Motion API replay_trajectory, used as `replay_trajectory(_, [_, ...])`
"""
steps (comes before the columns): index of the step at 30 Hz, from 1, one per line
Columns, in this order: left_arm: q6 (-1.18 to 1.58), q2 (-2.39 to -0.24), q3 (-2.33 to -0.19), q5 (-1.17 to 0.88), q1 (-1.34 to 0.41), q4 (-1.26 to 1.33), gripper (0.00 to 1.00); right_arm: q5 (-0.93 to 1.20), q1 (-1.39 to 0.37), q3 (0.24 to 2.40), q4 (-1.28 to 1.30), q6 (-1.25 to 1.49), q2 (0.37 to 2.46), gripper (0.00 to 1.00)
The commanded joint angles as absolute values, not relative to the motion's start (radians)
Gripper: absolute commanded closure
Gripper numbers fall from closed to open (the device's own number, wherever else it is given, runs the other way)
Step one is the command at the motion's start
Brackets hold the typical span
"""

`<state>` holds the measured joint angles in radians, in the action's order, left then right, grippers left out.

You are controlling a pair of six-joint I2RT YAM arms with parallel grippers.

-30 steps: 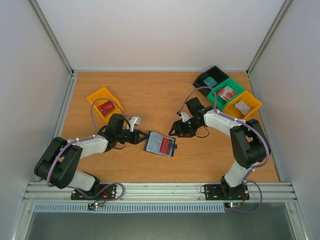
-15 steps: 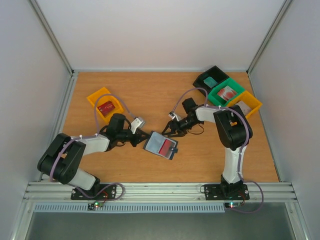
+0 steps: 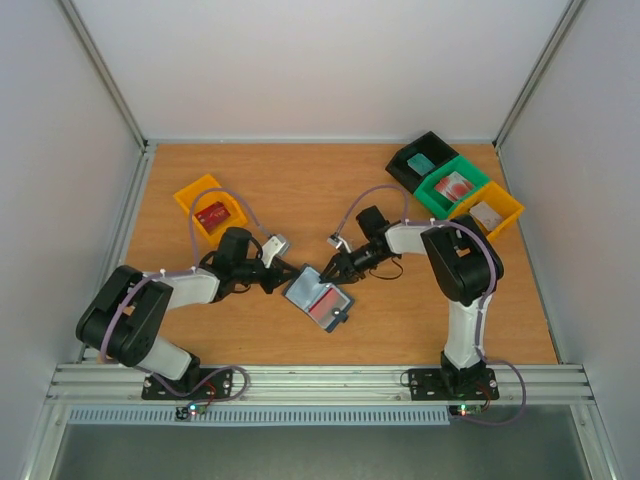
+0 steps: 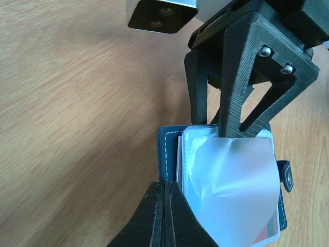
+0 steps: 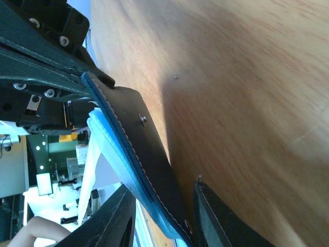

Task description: Take the credit cards out of the card holder

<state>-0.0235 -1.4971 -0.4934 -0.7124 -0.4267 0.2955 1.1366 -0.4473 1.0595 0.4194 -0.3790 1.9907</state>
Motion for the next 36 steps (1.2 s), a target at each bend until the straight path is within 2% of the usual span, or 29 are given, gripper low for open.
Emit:
replay_trajectory(1, [-0.014,-1.499,-0.492,-0.712,-0.425,0.351,1.00,1.181,-0.461,1.011,0.277,-0.313,1.932,0.67])
replay_trajectory(4, [-0.014,-1.493,-0.485,-0.714,-0.425,0.353,1.00,1.185,-0.468,1.013,0.326,-0.353,1.926,0.70])
replay_trajectory(8, [-0.014,-1.481,-0.491,-0.714,-0.425,0.346,1.00,1.187,-0.479,1.025,0.355,-0.369,1.890,0.95])
replay_trajectory(9, [-0.014,-1.472,-0.491,-0.718,-0.425,0.342,1.00,1.180,-0.479,1.027,0.364,-0.375,1.869,0.98])
replay_trajectory(11, [-0.034,-1.435,-0.500,-0.717,-0.424,0.305,0.99,1.153,-0.479,1.032,0.382,-0.396,1.821,0.99])
replay_trajectory(14, [-0.074,-1.358,-0.540,-0.778,-0.386,0.192,0.60,1.127,-0.478,1.048,0.432,-0.438,1.745,0.99])
replay_trajectory(18, [-0.062,-1.273,-0.631,-0.987,-0.312,-0.037,0.30,1.068,-0.478,1.130,0.607,-0.544,1.652,0.99])
replay_trajectory(20, [-0.159,-1.227,-0.711,-1.061,-0.285,-0.234,0.15,1.038,-0.479,1.172,0.689,-0.590,1.601,0.99])
replay_trajectory(21, [-0.259,-1.206,-0.745,-1.105,-0.262,-0.328,0.04,1.023,-0.479,1.186,0.715,-0.612,1.574,0.99])
replay_trajectory(22, [-0.353,-1.185,-0.777,-1.138,-0.245,-0.427,0.01,1.008,-0.479,1.200,0.731,-0.623,1.546,0.99])
replay_trajectory(27, [-0.801,-1.118,-0.920,-1.226,-0.219,-0.912,0.01,0.936,-0.507,1.299,0.840,-0.681,1.478,0.99])
replay_trajectory(28, [-0.929,-1.112,-0.936,-1.234,-0.221,-0.979,0.01,0.919,-0.523,1.322,0.863,-0.697,1.476,0.99])
replay_trajectory(30, [-0.980,-1.100,-0.941,-1.236,-0.241,-0.973,0.01,0.915,-0.544,1.361,0.904,-0.723,1.474,0.99])
replay_trajectory(34, [-0.453,-1.071,-0.881,-1.076,-0.328,-0.471,0.01,0.905,-0.602,1.422,0.971,-0.773,1.471,0.99])
replay_trajectory(36, [-0.258,-1.069,-0.876,-1.047,-0.352,-0.379,0.01,0.901,-0.627,1.442,0.986,-0.779,1.466,0.99])
